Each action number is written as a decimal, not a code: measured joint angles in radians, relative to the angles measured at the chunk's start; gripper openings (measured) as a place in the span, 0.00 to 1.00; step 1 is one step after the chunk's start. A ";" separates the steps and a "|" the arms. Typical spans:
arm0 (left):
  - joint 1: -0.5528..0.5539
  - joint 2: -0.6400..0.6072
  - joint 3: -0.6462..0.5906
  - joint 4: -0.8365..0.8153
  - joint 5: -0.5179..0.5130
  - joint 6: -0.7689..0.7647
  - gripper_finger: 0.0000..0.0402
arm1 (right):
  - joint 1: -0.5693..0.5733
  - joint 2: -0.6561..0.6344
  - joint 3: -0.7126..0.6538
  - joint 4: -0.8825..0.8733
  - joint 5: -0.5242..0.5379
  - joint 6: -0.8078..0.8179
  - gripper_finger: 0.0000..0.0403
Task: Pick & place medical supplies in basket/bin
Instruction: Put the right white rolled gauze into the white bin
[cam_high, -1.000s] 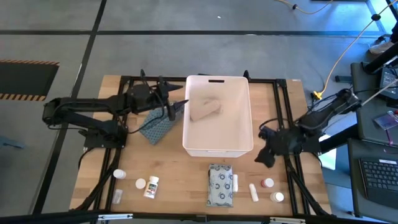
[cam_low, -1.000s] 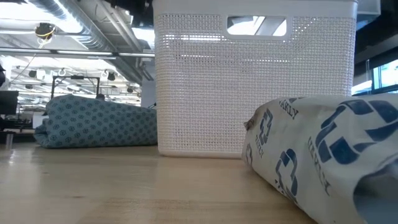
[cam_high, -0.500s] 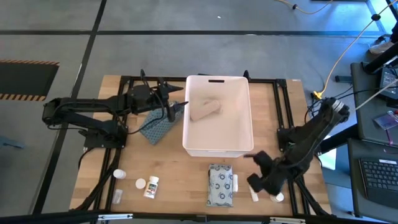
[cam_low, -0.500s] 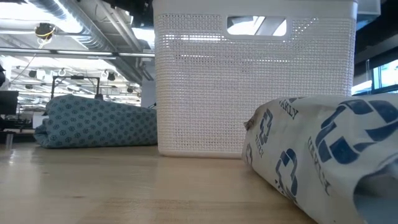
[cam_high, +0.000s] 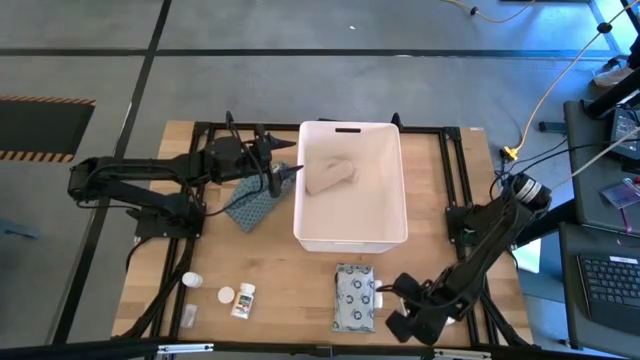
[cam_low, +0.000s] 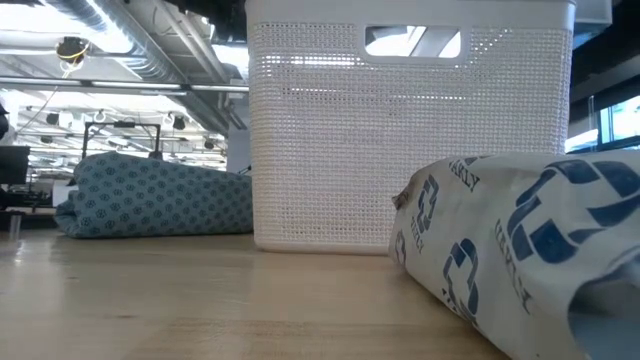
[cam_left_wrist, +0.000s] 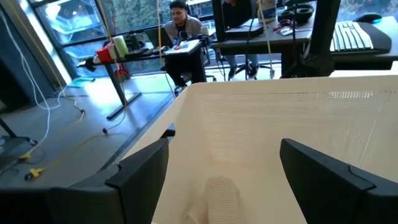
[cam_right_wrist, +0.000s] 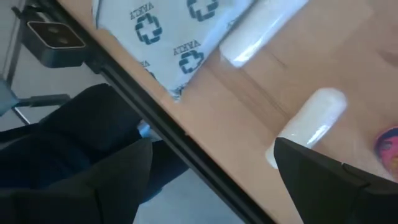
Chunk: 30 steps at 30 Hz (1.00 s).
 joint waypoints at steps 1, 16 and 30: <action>0.000 0.000 0.000 0.000 0.000 0.014 0.75 | 0.000 0.007 0.000 0.001 0.000 0.001 0.84; 0.000 0.000 0.001 -0.001 0.000 0.091 0.75 | -0.076 0.140 -0.001 -0.147 -0.231 0.052 0.84; 0.000 0.000 0.001 -0.007 0.000 0.088 0.75 | -0.080 0.213 -0.001 -0.132 -0.256 0.046 0.68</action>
